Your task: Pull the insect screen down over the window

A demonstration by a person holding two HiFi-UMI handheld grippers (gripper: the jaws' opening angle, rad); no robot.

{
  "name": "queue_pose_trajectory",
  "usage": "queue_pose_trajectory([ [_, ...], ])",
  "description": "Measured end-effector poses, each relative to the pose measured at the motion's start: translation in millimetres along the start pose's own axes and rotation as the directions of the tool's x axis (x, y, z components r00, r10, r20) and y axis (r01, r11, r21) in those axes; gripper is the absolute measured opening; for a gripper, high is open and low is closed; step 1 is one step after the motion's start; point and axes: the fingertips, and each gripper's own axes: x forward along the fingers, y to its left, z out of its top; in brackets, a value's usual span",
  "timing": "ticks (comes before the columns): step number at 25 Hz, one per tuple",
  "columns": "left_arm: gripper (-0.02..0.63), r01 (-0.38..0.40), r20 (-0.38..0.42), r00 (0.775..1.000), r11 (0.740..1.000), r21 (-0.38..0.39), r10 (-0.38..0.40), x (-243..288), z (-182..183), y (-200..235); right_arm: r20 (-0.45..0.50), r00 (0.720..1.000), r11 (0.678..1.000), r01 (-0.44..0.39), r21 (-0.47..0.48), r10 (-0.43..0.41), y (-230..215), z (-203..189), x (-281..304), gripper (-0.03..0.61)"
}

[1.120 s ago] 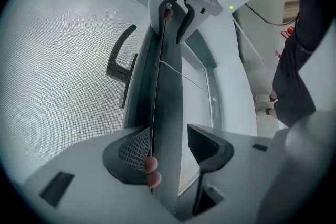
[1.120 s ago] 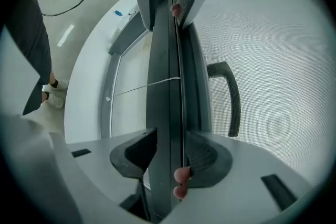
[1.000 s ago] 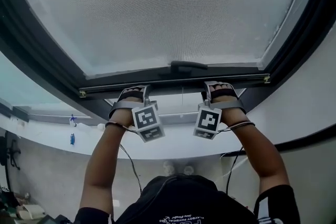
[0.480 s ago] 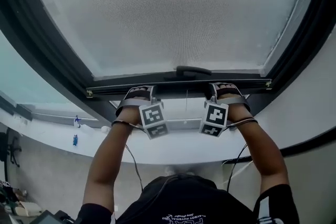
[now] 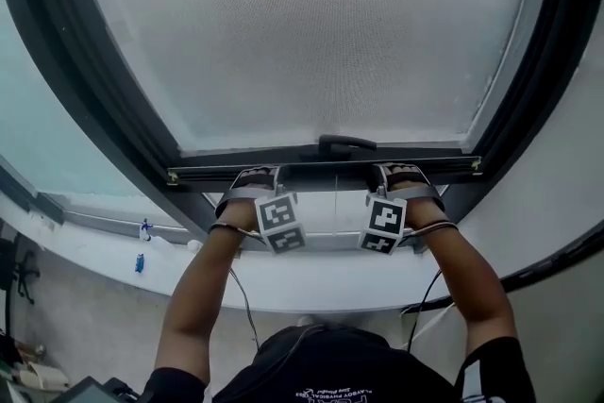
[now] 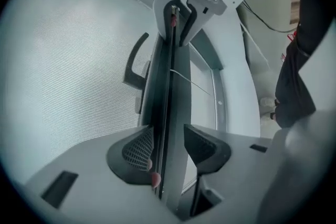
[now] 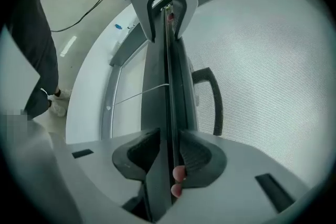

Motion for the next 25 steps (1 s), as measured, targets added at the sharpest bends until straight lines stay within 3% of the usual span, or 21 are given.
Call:
queue_pose_trajectory([
  [2, 0.183, -0.005, 0.038, 0.999, 0.996, -0.090, 0.008, -9, 3, 5, 0.039, 0.999, 0.999, 0.031, 0.034, -0.033, -6, 4, -7, 0.120],
  [4, 0.183, 0.046, 0.148, 0.989, 0.971, -0.235, -0.011, -21, 17, 5, 0.077, 0.995, 0.994, 0.062, 0.095, -0.069, -13, 3, -19, 0.120],
  [6, 0.183, 0.105, 0.274, 0.962, 0.922, -0.372, 0.001, -38, 34, 7, 0.117, 0.988, 0.982, 0.081, 0.172, -0.102, -21, 0, -34, 0.119],
  [9, 0.178, 0.091, 0.356, 0.927, 0.853, -0.514, 0.116, -63, 39, 19, 0.211, 0.957, 0.936, 0.124, 0.330, -0.201, -42, 7, -60, 0.105],
  [11, 0.164, 0.062, 0.380, 0.897, 0.786, -0.615, 0.226, -81, 38, 29, 0.258, 0.921, 0.888, 0.161, 0.431, -0.292, -58, 11, -82, 0.086],
  [13, 0.124, 0.031, 0.382, 0.856, 0.702, -0.711, 0.349, -101, 34, 40, 0.277, 0.887, 0.844, 0.195, 0.500, -0.370, -65, 9, -98, 0.060],
  [16, 0.037, -0.024, 0.333, 0.802, 0.583, -0.812, 0.497, -127, 26, 46, 0.288, 0.842, 0.756, 0.195, 0.624, -0.455, -71, 8, -121, 0.010],
  [18, 0.003, -0.039, 0.300, 0.777, 0.518, -0.855, 0.553, -140, 24, 42, 0.280, 0.819, 0.681, 0.173, 0.712, -0.500, -73, 7, -133, 0.005],
  [22, 0.003, -0.028, 0.275, 0.748, 0.442, -0.897, 0.604, -155, 16, 32, 0.249, 0.789, 0.480, 0.065, 0.875, -0.562, -68, -4, -149, 0.005],
  [25, 0.003, 0.002, 0.274, 0.721, 0.393, -0.919, 0.636, -164, 5, 28, 0.241, 0.767, 0.415, 0.036, 0.909, -0.595, -58, -4, -158, 0.005],
])
